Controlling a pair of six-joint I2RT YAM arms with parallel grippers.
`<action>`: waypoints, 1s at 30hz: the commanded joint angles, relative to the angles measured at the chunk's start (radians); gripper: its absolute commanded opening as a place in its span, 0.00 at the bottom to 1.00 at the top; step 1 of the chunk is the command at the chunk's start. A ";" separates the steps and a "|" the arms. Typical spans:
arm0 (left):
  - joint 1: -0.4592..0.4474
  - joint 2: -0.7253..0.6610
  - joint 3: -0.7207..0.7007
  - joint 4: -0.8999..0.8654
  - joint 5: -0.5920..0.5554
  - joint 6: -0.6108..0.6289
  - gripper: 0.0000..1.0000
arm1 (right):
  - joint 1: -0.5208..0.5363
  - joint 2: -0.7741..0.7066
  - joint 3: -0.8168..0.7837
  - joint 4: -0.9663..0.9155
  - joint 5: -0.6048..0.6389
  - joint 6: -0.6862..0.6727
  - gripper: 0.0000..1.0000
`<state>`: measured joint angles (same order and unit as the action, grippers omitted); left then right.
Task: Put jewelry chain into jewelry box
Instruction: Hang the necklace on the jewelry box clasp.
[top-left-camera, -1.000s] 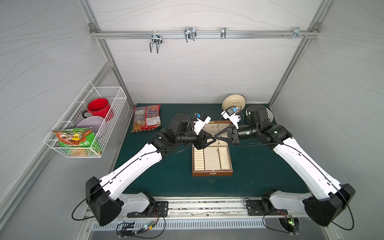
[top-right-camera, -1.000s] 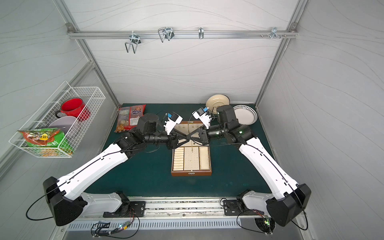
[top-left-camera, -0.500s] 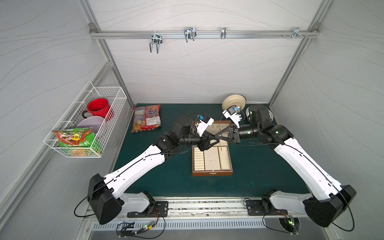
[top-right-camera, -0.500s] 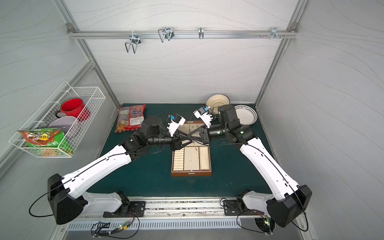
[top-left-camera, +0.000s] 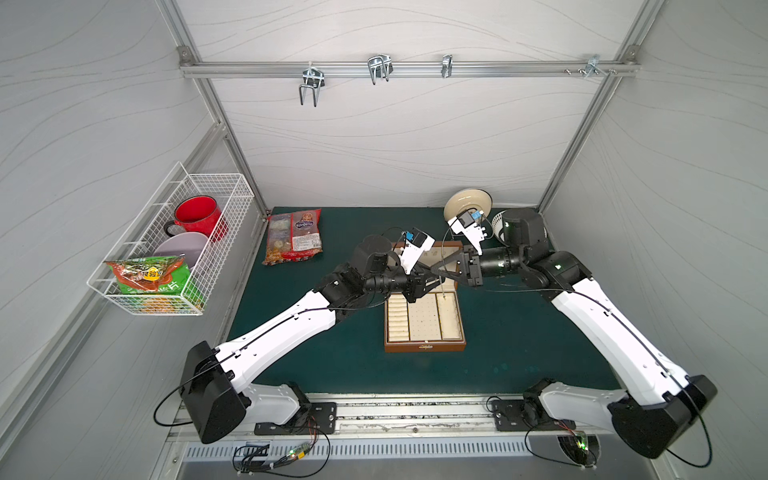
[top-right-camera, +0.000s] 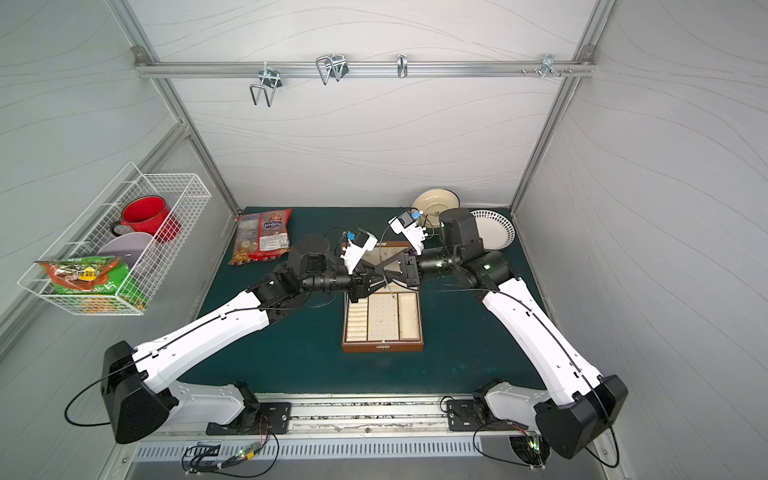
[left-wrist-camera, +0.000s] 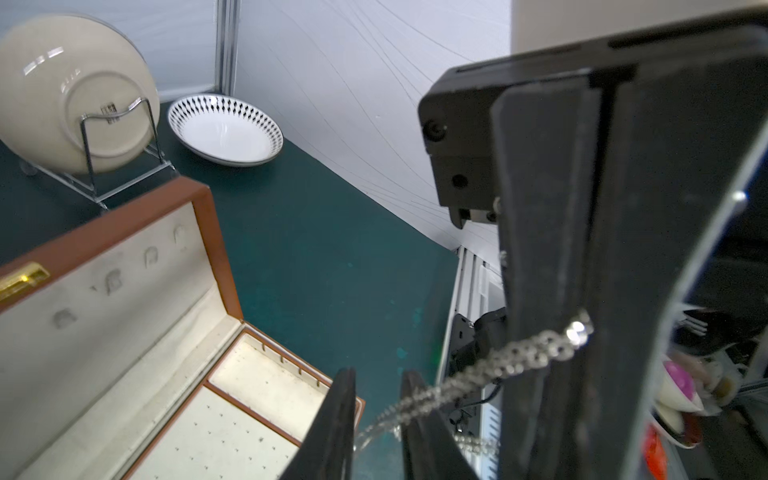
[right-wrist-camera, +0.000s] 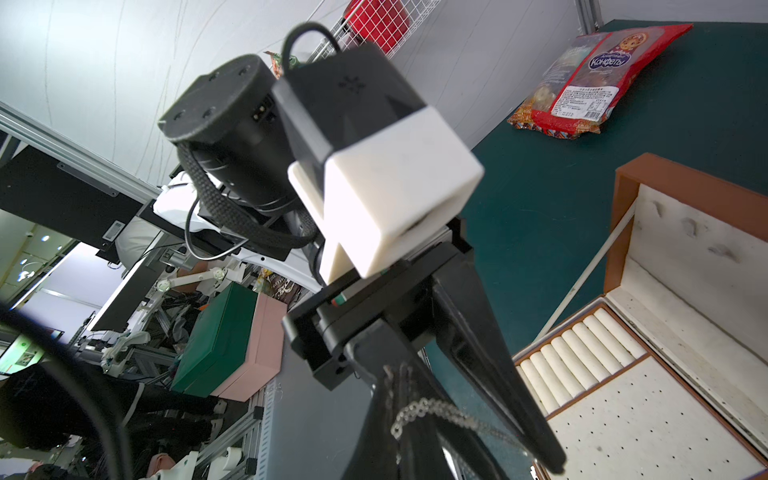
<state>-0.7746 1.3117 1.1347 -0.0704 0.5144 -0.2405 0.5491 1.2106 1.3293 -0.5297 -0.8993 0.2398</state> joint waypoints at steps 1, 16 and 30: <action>-0.003 -0.005 0.013 0.081 -0.031 -0.006 0.17 | 0.000 -0.026 -0.011 0.009 -0.026 0.010 0.00; -0.004 -0.066 0.110 -0.216 -0.255 0.134 0.00 | -0.026 -0.092 -0.136 0.083 0.009 0.026 0.18; -0.003 -0.065 0.338 -0.577 -0.354 0.291 0.00 | 0.062 -0.159 -0.323 0.332 0.316 0.045 0.46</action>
<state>-0.7765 1.2560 1.4105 -0.5632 0.1951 -0.0002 0.5632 1.0882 1.0359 -0.3107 -0.7132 0.2924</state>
